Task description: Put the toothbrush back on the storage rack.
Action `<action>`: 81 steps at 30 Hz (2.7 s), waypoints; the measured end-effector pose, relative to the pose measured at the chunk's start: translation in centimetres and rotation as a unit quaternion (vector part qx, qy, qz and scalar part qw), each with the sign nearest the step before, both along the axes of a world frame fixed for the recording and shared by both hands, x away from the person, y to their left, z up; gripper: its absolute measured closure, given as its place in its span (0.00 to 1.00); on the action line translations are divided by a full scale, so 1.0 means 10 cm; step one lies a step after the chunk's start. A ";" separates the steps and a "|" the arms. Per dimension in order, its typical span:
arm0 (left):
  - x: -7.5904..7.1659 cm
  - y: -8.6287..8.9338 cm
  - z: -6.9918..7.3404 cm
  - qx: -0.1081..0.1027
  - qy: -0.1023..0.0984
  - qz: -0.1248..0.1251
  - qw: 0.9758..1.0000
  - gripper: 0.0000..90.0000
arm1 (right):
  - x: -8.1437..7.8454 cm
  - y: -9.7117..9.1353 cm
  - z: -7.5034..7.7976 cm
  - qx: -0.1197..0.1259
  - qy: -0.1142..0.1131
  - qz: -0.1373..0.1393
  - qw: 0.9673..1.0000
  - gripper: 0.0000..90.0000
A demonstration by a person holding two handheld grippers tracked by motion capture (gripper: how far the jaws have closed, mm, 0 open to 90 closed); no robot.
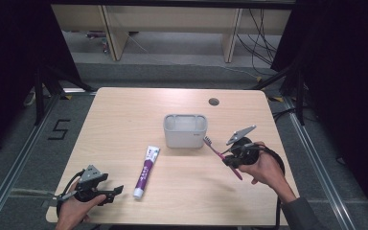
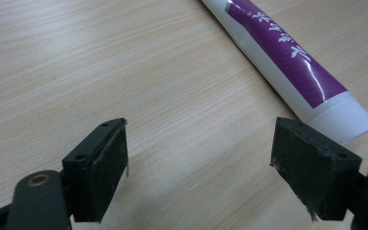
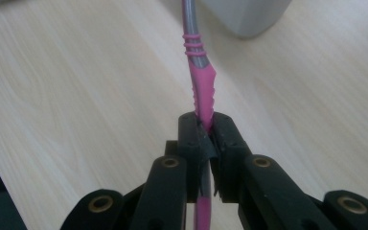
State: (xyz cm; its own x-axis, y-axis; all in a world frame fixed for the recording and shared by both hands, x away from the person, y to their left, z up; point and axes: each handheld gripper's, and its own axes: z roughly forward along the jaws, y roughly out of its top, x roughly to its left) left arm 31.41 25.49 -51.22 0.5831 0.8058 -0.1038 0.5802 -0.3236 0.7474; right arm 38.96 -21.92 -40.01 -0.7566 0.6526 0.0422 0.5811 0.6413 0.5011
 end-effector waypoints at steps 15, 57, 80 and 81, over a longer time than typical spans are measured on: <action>0.00 0.00 0.00 0.000 -0.001 0.003 1.000 0.22 | 0.15 -0.08 0.14 0.100 -0.047 -0.021 0.994 0.93; -0.01 0.02 0.01 0.004 0.000 0.004 1.000 0.22 | 0.85 0.30 0.47 0.234 -0.160 -0.044 0.958 0.93; -0.01 0.02 0.01 0.005 -0.008 0.003 1.000 0.22 | 1.13 0.49 0.37 0.251 -0.152 -0.082 0.953 0.93; -0.01 0.02 0.01 0.005 -0.008 0.003 1.000 0.22 | 1.13 0.49 0.37 0.251 -0.152 -0.082 0.953 0.93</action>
State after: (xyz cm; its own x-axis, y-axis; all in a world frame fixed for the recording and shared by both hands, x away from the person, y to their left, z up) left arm 31.32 25.67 -51.13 0.5799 0.8101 -0.0866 0.5699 -0.3275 0.7536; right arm 50.29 -17.05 -36.32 -0.6737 0.7178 0.1754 0.4322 0.1903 0.8815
